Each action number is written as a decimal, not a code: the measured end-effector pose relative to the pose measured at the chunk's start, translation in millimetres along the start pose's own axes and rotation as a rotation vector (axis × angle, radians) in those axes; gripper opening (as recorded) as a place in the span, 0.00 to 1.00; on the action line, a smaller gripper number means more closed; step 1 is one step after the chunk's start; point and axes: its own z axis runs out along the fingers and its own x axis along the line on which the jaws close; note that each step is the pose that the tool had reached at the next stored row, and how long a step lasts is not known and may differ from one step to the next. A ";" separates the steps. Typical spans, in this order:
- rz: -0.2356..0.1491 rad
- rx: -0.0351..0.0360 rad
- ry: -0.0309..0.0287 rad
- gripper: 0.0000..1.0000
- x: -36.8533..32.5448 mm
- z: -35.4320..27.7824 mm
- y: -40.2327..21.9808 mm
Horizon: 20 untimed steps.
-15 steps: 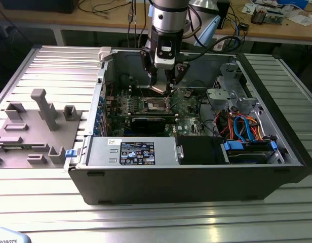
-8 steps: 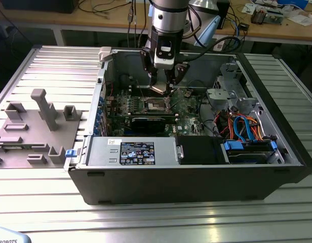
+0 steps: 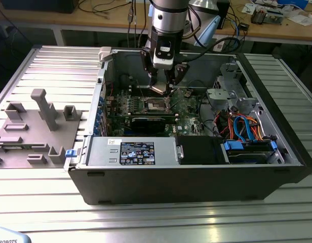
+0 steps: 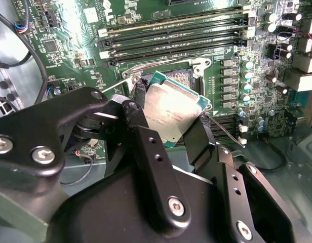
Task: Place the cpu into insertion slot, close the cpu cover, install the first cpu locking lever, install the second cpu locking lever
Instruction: 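Place the cpu into insertion slot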
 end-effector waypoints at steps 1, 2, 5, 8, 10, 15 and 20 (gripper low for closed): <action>0.003 0.0000 0.0000 0.55 0.0 0.1 0.0; 0.004 0.0001 0.0000 0.55 0.0 0.1 0.0; 0.009 0.0001 0.0001 0.55 0.0 0.2 0.0; 0.018 0.0002 0.0003 0.55 0.0 0.4 0.0; 0.021 0.0003 0.0003 0.55 0.0 0.5 0.0; 0.031 0.0004 0.0005 0.55 0.0 0.8 0.0; 0.041 0.0006 0.0006 0.55 0.0 1.1 0.0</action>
